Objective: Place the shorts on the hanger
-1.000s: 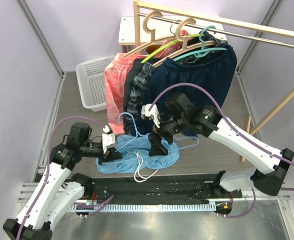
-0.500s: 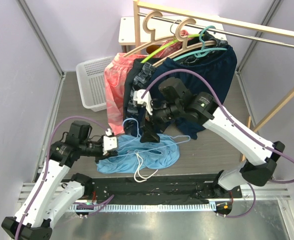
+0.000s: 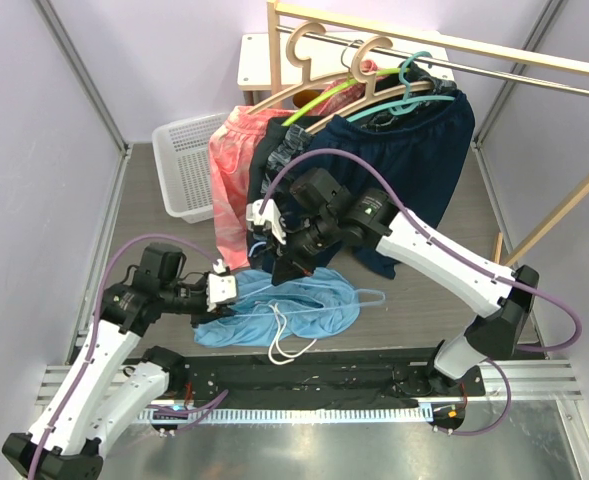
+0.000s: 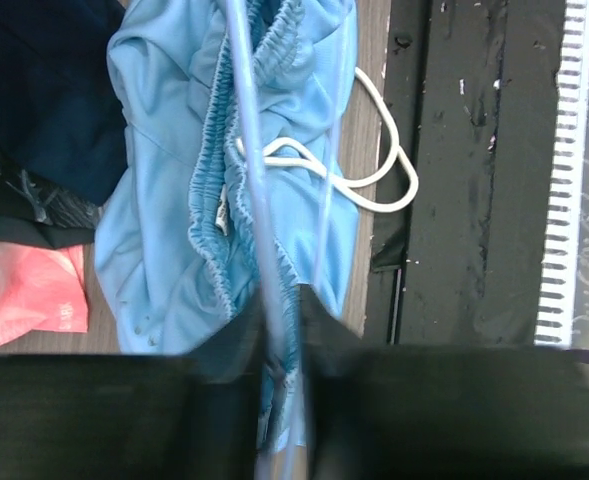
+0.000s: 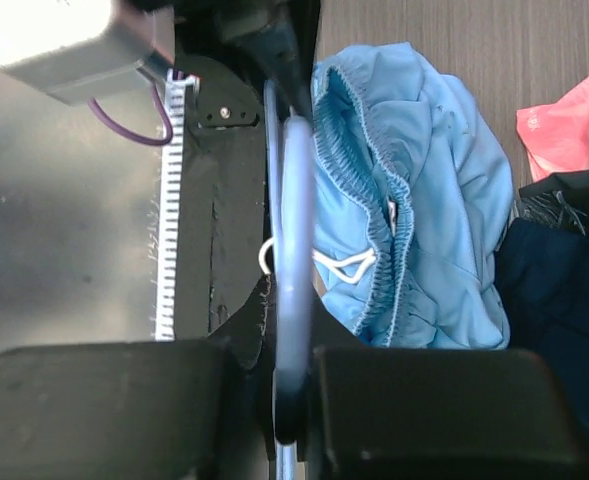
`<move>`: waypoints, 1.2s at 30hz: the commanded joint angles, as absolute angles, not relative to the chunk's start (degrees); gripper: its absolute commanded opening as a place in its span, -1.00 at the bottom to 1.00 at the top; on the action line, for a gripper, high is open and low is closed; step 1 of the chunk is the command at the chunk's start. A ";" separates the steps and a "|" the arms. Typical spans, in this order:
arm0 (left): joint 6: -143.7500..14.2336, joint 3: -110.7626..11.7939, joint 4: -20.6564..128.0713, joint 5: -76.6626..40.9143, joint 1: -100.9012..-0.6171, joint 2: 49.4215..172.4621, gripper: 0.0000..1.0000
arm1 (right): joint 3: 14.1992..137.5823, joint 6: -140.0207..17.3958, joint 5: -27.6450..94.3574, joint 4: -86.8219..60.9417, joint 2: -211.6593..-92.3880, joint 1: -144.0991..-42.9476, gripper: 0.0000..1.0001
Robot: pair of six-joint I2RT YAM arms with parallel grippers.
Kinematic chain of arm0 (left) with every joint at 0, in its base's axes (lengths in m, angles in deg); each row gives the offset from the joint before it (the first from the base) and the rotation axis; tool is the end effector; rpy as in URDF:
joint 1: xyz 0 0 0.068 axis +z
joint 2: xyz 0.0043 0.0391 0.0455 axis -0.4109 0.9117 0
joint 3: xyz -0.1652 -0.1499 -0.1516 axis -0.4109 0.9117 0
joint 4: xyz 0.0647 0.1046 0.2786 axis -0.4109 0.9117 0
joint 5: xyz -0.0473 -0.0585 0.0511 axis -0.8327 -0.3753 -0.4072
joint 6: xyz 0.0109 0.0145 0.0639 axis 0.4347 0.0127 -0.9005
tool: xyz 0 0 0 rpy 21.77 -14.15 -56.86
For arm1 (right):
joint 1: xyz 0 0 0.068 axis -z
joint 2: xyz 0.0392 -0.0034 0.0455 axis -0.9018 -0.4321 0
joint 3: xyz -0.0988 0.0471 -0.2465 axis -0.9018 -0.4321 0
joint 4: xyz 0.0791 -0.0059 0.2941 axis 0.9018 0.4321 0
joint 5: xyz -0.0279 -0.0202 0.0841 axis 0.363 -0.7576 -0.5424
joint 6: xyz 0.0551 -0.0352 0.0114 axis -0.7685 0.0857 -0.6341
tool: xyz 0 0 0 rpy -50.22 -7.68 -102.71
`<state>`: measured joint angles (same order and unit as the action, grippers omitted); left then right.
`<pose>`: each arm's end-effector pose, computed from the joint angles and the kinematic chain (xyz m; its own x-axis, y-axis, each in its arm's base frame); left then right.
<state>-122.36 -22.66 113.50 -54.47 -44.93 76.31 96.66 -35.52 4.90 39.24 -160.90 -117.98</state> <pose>0.1498 -0.0962 0.2778 -0.0546 0.5658 -0.8227 0.9873 0.1537 0.0402 0.2020 0.3260 0.3822 -0.1162 -0.5999 -0.7916 -0.9829 -0.0452 0.1785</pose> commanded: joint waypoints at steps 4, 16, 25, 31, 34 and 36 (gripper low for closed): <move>-117.22 -22.58 111.19 -50.58 -45.09 75.17 0.24 | 94.13 -32.35 7.41 38.40 -156.55 -118.27 -0.98; -128.37 -24.69 122.08 -42.05 -45.00 76.93 0.86 | 91.49 -20.24 13.31 46.84 -151.89 -118.27 -0.98; -138.12 -18.10 116.02 -38.80 -45.09 80.36 0.71 | 95.35 -12.84 13.75 50.18 -157.33 -118.27 -0.98; -140.40 -14.49 111.62 -37.91 -45.09 81.15 0.30 | 97.20 -11.17 12.61 52.12 -159.36 -118.27 -0.98; -141.11 -14.58 111.97 -38.53 -45.09 82.11 -0.14 | 97.90 -10.03 12.78 52.38 -160.67 -118.27 -0.98; -141.38 -15.28 112.41 -39.06 -45.09 82.64 -0.44 | 98.86 -9.67 12.52 52.30 -161.73 -118.36 -0.98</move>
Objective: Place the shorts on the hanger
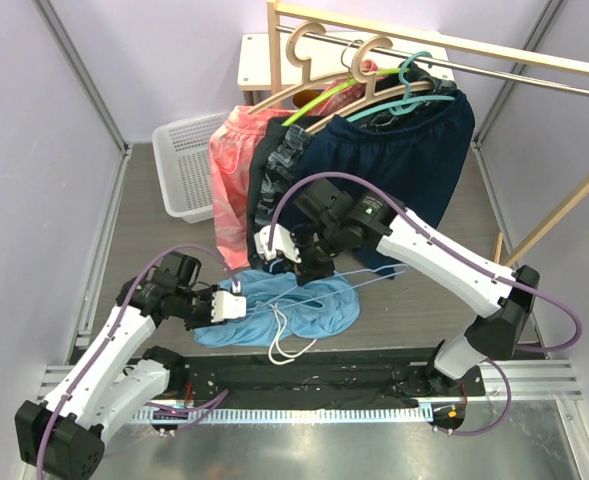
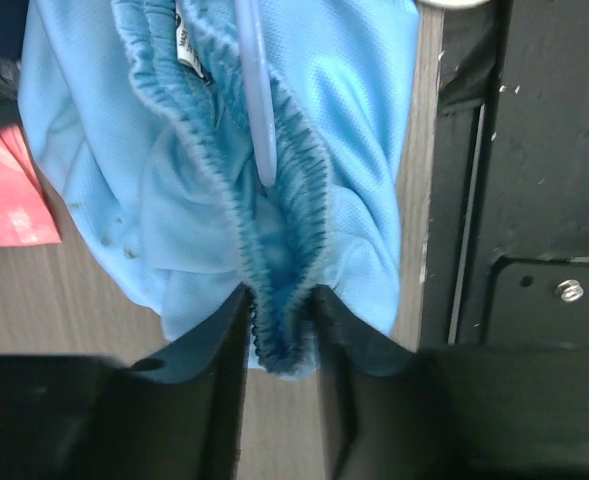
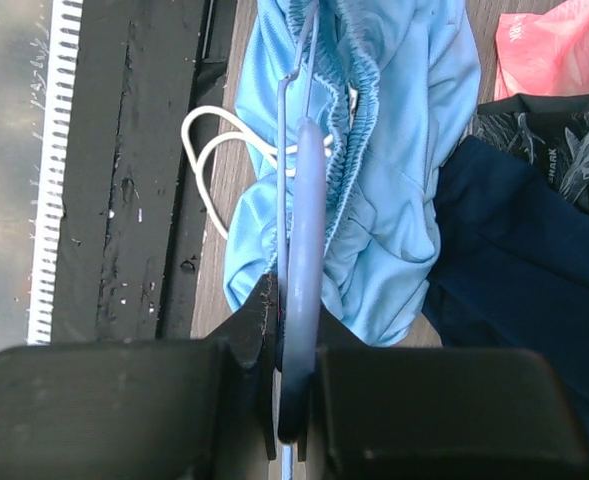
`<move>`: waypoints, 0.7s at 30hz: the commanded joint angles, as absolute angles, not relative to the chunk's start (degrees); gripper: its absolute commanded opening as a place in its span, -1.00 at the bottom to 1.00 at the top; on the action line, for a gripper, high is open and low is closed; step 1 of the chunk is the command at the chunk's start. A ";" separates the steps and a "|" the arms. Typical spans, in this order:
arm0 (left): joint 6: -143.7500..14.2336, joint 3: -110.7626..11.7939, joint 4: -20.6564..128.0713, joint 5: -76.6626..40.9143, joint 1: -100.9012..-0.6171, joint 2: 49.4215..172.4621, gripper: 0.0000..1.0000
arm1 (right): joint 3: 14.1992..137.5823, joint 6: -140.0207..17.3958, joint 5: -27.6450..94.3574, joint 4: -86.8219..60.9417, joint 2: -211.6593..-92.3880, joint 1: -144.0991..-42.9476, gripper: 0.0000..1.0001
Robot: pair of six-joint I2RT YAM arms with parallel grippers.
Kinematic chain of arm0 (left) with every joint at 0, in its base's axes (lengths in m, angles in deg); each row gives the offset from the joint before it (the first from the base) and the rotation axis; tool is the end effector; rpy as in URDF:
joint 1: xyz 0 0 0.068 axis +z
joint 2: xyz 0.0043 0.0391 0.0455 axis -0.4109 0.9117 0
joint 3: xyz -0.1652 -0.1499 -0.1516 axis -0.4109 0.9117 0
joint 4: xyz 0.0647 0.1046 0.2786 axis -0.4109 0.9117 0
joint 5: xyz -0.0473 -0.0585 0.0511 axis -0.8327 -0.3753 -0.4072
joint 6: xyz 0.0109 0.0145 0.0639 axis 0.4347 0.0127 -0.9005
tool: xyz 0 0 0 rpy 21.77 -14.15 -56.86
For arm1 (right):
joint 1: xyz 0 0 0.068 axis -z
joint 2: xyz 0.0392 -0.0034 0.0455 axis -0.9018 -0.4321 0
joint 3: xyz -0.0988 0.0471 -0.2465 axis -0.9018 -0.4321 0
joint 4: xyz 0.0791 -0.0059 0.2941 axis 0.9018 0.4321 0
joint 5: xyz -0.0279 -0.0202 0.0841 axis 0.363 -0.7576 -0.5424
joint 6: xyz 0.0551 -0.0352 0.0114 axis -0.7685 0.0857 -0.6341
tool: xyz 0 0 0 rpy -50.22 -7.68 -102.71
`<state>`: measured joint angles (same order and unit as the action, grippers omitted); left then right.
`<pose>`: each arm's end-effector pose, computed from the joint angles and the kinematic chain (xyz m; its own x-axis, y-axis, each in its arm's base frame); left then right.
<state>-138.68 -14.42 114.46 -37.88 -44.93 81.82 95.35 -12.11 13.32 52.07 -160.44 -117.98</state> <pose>0.1610 -0.0875 0.2035 0.0213 0.8258 -0.5636 0.9894 0.0637 0.1308 0.1949 0.3053 0.3579 0.1935 -0.7432 -0.6404 -0.9748 -0.2194 -0.0398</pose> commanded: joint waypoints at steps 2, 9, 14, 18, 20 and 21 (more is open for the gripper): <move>-140.85 -16.16 112.68 -39.23 -45.09 83.34 -0.67 | 99.48 -9.67 12.35 51.86 -162.35 -118.36 -0.98; -140.50 -18.88 115.84 -40.81 -45.09 81.34 -0.96 | 103.17 -8.71 11.82 51.15 -165.16 -118.27 -0.98; -138.57 -20.99 115.05 -41.43 -45.00 79.66 -0.99 | 104.32 -8.35 10.41 50.98 -167.18 -119.33 -0.98; -134.70 -23.28 114.61 -44.76 -45.09 80.45 -1.00 | 102.49 -10.81 9.01 45.89 -167.18 -119.50 -0.98; -133.73 -23.72 114.26 -46.78 -45.09 80.54 -1.00 | 99.77 -12.48 8.31 40.73 -166.31 -119.42 -0.98; -133.21 -23.72 114.00 -47.05 -45.00 80.45 -1.00 | 98.88 -12.75 7.78 39.04 -165.96 -119.50 -0.98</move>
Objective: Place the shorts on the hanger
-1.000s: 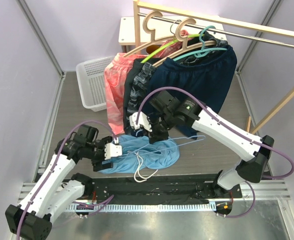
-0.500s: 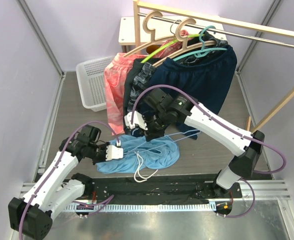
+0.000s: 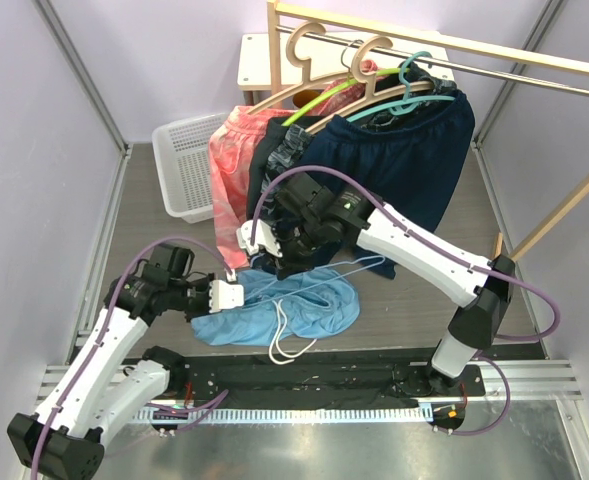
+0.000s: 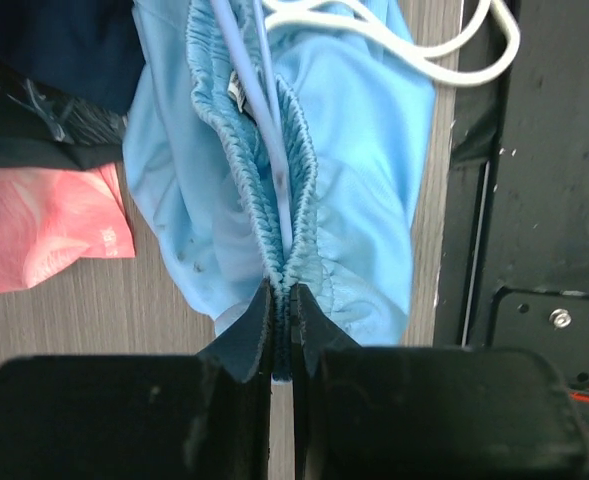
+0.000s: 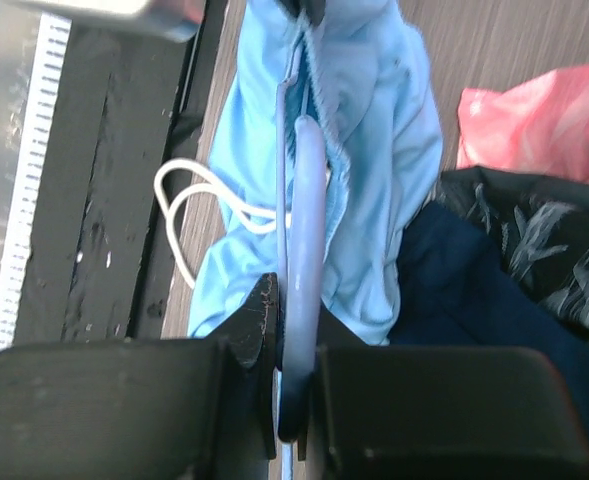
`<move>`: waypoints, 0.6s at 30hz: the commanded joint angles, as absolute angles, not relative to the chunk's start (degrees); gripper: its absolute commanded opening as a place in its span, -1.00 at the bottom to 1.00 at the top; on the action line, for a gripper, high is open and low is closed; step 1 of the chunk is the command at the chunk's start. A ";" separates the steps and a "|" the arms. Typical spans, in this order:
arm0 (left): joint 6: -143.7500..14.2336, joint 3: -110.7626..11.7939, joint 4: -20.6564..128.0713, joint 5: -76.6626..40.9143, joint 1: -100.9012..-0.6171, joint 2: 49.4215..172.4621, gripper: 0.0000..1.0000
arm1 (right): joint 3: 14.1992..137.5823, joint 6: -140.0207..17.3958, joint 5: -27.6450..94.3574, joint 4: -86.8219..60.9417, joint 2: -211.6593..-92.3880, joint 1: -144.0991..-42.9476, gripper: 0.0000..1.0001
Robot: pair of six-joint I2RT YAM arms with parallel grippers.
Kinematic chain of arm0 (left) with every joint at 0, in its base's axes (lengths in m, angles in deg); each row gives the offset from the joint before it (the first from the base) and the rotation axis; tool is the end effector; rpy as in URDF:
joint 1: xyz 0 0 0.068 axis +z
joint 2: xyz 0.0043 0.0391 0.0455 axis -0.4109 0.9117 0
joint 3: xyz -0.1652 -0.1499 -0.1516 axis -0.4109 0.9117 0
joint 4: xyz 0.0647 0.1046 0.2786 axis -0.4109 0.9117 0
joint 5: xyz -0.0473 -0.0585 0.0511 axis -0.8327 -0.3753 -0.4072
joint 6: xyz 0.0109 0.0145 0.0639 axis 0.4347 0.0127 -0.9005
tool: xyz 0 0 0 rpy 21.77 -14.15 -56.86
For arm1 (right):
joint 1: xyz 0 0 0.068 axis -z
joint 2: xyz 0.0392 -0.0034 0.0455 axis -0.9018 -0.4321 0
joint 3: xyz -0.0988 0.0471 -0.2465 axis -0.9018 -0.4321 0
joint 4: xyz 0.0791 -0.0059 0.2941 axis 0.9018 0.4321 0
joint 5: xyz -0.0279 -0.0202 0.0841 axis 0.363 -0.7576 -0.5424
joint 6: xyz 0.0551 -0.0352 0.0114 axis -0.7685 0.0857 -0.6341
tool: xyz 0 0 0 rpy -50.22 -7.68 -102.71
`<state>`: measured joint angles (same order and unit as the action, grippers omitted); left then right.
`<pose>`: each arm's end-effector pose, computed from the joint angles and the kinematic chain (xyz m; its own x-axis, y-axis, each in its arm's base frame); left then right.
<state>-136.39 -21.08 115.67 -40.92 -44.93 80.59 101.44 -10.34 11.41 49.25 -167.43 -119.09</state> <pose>0.1634 -0.0909 0.2474 0.0555 0.7703 -0.6352 0.9777 0.0870 0.1910 0.2085 0.3394 0.3545 0.2474 -0.6987 -0.6713 -0.9592 -0.2747 -0.0676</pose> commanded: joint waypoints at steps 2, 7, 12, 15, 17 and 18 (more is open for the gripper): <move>-132.68 -23.72 113.21 -47.84 -45.09 80.18 -1.00 | 96.86 -13.45 7.16 34.92 -165.51 -119.33 -0.98; -126.10 -23.90 108.90 -49.43 -45.00 80.62 -0.99 | 93.95 -15.82 2.08 29.80 -165.25 -119.42 -0.98; -119.94 -23.02 106.87 -45.75 -45.00 79.48 -0.23 | 90.09 -19.25 -0.40 24.26 -165.07 -119.42 -0.98; -120.98 -25.03 112.57 -44.33 -45.00 79.83 0.26 | 89.20 -20.92 -0.92 22.06 -165.07 -118.80 -0.98; -121.60 -26.35 115.91 -43.28 -44.65 80.62 0.37 | 89.11 -22.33 -1.45 21.19 -165.34 -118.10 -0.98; -122.38 -27.32 118.36 -42.93 -43.61 80.97 0.39 | 89.03 -22.33 -1.63 21.09 -165.34 -118.01 -0.98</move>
<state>-122.29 -23.23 113.22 -43.61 -44.86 80.46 88.79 -19.71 2.43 27.83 -167.19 -118.61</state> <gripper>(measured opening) 0.676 0.082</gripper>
